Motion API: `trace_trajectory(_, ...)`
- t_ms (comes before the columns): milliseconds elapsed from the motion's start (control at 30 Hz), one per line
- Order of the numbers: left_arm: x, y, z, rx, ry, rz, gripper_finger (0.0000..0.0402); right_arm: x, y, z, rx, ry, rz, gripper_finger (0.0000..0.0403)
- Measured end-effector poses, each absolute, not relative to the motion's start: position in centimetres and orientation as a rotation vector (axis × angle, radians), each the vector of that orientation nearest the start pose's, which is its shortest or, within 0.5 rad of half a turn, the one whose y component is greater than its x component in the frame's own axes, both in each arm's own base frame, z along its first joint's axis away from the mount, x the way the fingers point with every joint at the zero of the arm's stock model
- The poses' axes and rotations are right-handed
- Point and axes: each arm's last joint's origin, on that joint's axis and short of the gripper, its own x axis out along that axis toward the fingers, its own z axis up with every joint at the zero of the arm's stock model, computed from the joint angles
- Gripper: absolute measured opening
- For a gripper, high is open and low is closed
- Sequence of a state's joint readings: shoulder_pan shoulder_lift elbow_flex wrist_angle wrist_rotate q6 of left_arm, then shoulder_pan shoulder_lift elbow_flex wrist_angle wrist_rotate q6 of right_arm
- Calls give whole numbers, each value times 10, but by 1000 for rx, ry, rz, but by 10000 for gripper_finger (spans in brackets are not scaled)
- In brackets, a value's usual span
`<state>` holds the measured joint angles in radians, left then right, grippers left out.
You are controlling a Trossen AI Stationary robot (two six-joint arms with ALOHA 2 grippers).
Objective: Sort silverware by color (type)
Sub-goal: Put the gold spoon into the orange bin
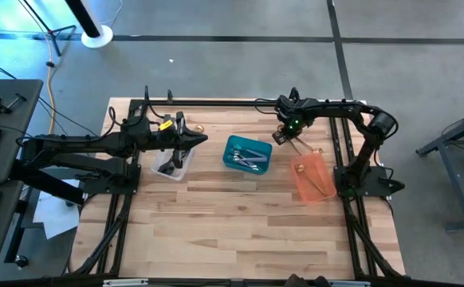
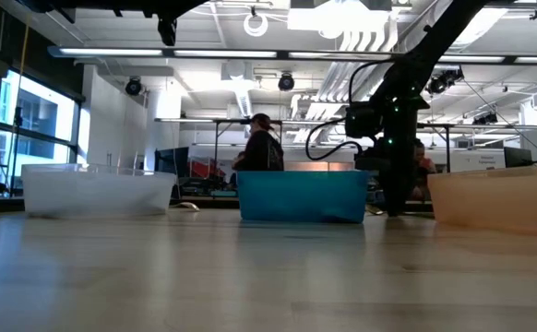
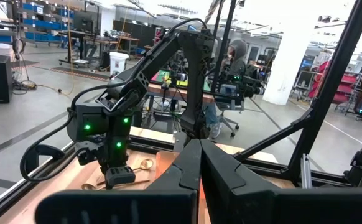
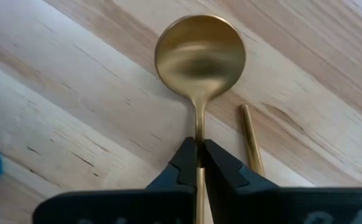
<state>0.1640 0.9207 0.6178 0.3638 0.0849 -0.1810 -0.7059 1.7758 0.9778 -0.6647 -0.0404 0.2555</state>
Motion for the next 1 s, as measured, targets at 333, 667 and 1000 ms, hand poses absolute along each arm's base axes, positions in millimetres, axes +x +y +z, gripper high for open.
trace_trajectory(333, 206, 32, 304, -172, -69, 74, 0, 223, -188, 165, 706, 1210, -715, 0)
trace_trajectory(667, 201, 31, 314, -158, -149, 68, 0, 210, -169, 233, 602, 945, -720, 0)
trace_trajectory(1000, 190, 29, 322, -147, -199, 63, 0, 210, -102, 304, 475, 583, -599, 0)
